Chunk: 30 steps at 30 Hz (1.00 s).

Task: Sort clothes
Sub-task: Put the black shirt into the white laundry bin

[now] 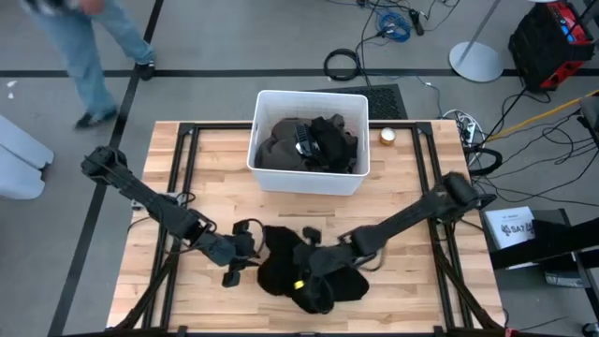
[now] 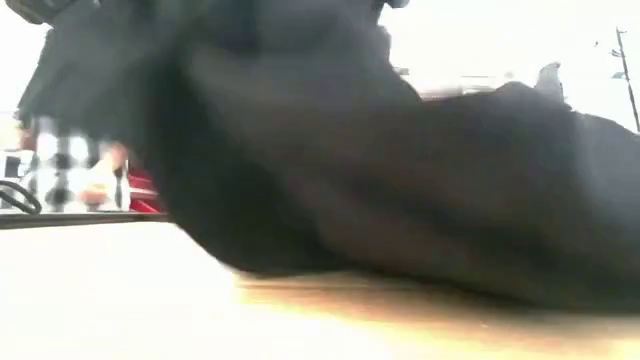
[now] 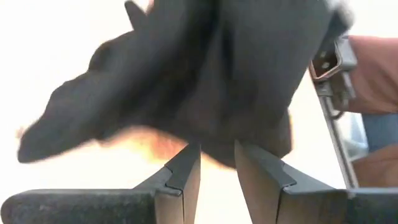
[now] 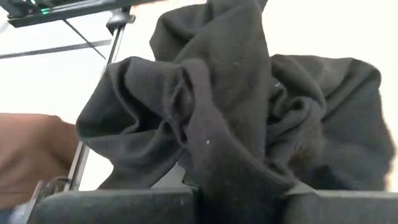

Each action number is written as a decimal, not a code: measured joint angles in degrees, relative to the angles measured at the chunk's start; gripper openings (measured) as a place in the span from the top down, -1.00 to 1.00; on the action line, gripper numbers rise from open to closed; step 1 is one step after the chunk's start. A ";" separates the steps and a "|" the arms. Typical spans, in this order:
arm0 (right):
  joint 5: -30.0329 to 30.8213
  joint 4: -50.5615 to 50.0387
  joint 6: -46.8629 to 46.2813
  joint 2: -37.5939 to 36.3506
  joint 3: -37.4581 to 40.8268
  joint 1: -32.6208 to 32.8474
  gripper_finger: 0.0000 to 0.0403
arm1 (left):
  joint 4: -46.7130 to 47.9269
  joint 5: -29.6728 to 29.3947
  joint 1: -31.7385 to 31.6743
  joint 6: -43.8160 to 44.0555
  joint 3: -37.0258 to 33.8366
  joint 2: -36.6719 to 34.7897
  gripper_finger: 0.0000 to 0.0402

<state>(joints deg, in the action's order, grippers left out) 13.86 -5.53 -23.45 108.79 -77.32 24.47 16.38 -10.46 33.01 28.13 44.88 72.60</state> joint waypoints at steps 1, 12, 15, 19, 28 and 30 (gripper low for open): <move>1.99 -1.79 1.40 -2.41 0.00 0.14 0.82 | 0.42 -0.86 0.16 -0.01 0.00 0.00 0.46; 17.22 -2.16 22.49 -28.55 -0.02 -4.73 0.82 | 2.12 -3.26 0.16 -0.05 -0.02 0.00 0.46; 19.91 -0.79 27.44 -33.88 -0.02 -9.26 0.82 | 2.78 -3.30 0.14 -0.03 -0.04 0.00 0.46; 16.95 4.53 30.92 -37.85 -0.06 -18.52 0.82 | 2.67 -3.37 0.12 -0.15 -0.04 0.00 0.46; -3.07 15.92 26.05 -32.59 -0.07 -40.08 0.82 | 1.97 -3.47 -0.81 -2.40 -0.07 0.00 0.46; -5.99 18.32 24.14 -29.23 -0.07 -43.38 0.82 | 1.96 -3.57 -1.57 -3.83 -0.07 0.00 0.46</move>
<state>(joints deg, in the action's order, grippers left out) 7.87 12.79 0.69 79.56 -77.38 -18.91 18.33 -14.03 31.44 24.30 44.82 72.60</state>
